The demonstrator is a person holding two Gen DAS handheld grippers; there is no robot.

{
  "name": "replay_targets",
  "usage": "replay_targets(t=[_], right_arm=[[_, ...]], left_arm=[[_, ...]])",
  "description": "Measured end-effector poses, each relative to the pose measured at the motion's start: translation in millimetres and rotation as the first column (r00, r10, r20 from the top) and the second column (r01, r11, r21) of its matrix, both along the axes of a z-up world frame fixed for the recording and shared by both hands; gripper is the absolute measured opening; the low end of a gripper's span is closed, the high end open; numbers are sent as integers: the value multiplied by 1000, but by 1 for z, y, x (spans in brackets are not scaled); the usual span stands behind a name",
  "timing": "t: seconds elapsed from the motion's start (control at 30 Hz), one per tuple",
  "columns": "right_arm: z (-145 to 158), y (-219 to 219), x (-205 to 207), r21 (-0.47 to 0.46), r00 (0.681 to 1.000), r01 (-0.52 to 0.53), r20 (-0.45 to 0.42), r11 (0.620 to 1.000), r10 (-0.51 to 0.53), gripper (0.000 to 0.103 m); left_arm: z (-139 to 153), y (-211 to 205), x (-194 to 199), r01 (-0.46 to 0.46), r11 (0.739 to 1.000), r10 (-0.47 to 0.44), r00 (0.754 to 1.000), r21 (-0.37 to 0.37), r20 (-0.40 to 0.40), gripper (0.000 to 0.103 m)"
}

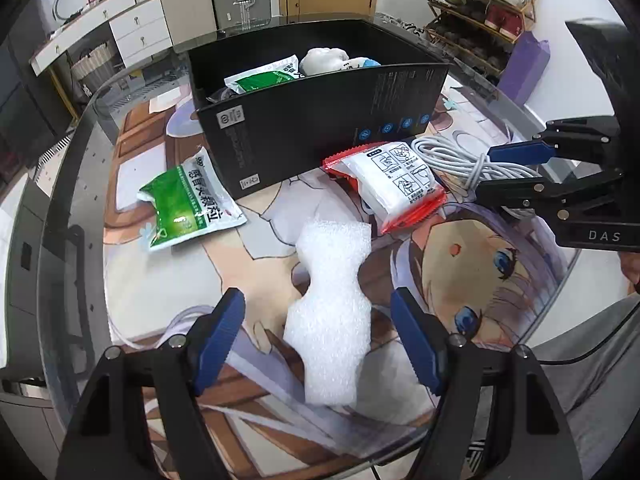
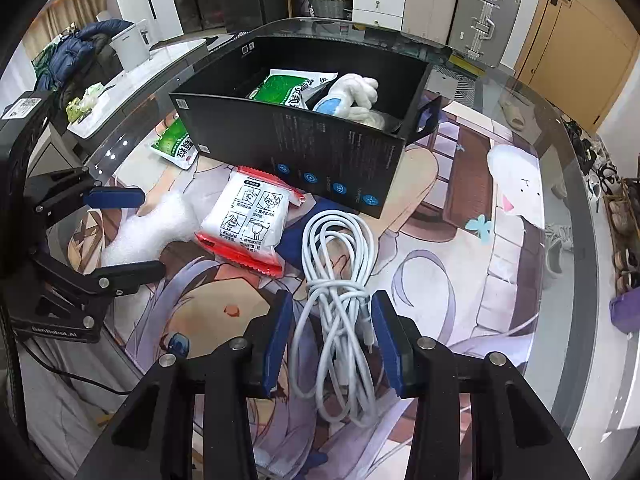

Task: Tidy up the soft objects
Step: 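Lift the white foam with left tool while right tool lifts the coiled cable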

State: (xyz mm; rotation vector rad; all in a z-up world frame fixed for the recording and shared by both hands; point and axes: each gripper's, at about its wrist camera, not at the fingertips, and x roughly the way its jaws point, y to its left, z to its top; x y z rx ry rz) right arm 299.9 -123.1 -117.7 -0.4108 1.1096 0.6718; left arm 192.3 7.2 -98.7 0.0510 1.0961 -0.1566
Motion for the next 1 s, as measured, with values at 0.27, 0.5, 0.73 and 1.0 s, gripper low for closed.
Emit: replay_targets(t=[0.27, 0.5, 0.73, 1.0], right_arm=[[4, 1, -6, -7, 1000, -26, 10, 1000, 26, 23], [14, 6, -15, 2, 998, -56, 24, 998, 56, 16], [6, 10, -22, -42, 995, -92, 36, 995, 93, 18], [-10, 15, -20, -82, 995, -99, 7, 992, 100, 30]], left_arm=[[0, -11, 2, 26, 999, -27, 1000, 18, 10, 36], [22, -7, -7, 27, 1000, -26, 997, -4, 68, 36], [26, -6, -10, 27, 999, -25, 997, -19, 72, 36], [19, -10, -9, 37, 999, -36, 998, -13, 53, 36]])
